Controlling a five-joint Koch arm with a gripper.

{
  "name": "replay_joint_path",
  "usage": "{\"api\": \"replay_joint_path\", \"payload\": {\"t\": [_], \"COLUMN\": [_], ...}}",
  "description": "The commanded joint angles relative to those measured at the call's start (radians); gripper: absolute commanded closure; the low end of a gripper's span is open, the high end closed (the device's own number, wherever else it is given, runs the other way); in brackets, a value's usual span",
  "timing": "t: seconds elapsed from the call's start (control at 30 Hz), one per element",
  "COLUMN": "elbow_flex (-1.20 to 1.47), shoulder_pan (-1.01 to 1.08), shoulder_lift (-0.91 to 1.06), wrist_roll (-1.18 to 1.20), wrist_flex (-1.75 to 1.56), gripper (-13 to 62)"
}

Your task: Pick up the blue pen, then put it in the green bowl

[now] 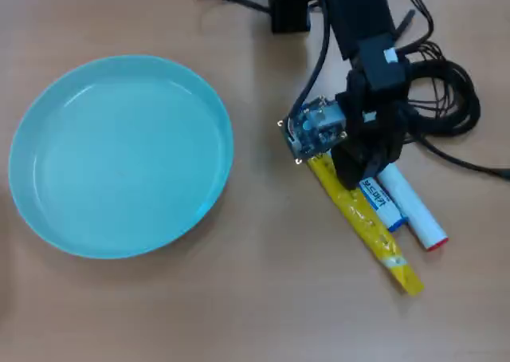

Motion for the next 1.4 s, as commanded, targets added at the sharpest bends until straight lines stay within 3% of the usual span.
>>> {"api": "replay_joint_path", "payload": {"t": [0.0,0.43,0.63,0.83,0.93,1.37], "elbow_flex": [-0.006,0.006,0.003,-0.006,-0.008,-0.006], "shoulder_pan": [-0.005,0.009,-0.003,-0.026,-0.055,-0.164], "shoulder_lift": [-0.028,-0.029,-0.018,0.067,0.132,0.229], "wrist_roll": [0.009,0.011,0.011,0.009,0.009,0.049], "wrist_flex": [0.002,0.028,0.067,0.118,0.133,0.149], "gripper": [44.2,41.0,26.3,6.4,0.9,0.6]}}
